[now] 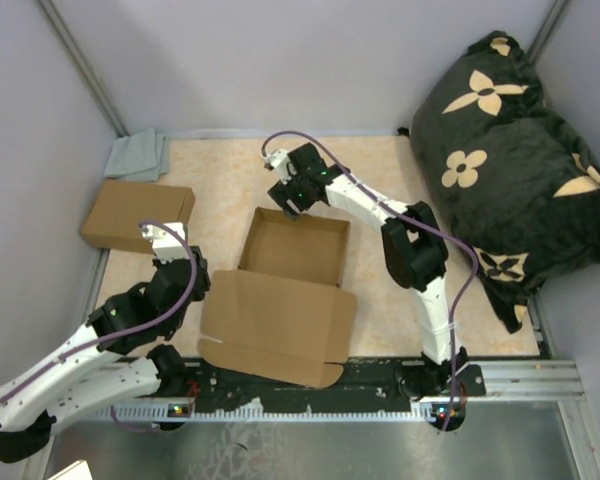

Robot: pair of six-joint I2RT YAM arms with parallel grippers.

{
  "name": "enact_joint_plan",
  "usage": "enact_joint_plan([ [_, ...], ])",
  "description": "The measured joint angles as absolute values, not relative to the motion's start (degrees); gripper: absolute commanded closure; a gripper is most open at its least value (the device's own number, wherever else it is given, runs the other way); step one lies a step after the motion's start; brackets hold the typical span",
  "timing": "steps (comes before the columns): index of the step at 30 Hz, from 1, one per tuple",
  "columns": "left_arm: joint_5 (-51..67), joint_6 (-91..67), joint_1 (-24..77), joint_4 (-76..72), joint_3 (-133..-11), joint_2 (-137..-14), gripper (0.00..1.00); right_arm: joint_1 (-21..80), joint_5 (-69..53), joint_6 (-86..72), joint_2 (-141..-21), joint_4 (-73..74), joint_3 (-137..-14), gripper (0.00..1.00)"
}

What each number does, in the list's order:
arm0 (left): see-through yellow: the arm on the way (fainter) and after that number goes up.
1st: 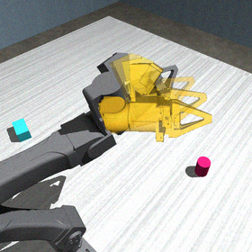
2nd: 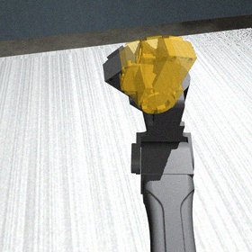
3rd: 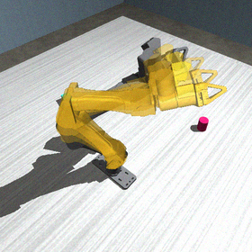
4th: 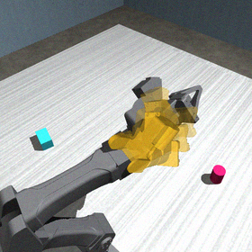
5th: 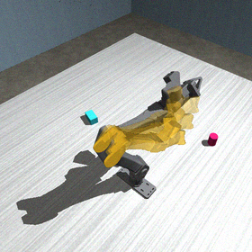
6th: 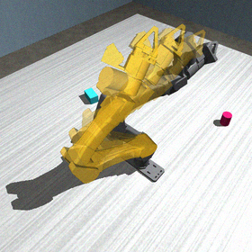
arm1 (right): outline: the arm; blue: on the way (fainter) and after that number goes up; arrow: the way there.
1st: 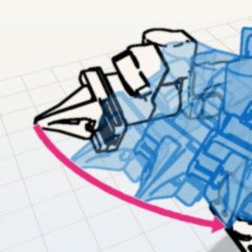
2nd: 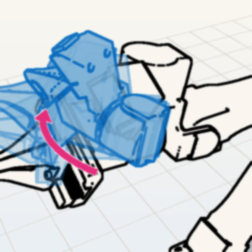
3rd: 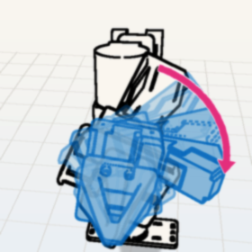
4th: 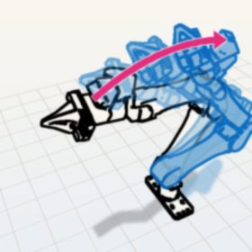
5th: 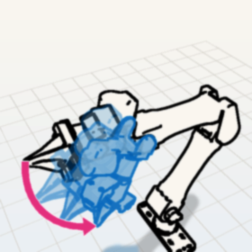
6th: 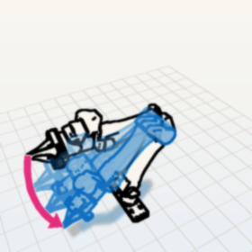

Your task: Fold the paper box

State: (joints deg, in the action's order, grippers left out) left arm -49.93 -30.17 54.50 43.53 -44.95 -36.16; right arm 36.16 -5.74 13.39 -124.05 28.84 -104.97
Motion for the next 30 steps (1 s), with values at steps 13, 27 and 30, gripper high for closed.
enact_joint_plan([
  [13, -50.0, -30.2, 54.5, 43.5, -44.9, -36.1, 0.56, 36.6, 1.0, 10.3, -127.7, 31.1, -105.4, 0.76],
  [27, -49.9, -30.2, 54.5, 43.5, -44.9, -36.2, 0.55, 13.2, 1.5, -16.3, -103.5, 21.1, -68.6, 0.83],
  [30, -49.9, -30.2, 54.2, 43.5, -44.9, -36.5, 0.55, 12.4, -3.6, -21.2, -95.4, 17.9, -57.5, 0.73],
])
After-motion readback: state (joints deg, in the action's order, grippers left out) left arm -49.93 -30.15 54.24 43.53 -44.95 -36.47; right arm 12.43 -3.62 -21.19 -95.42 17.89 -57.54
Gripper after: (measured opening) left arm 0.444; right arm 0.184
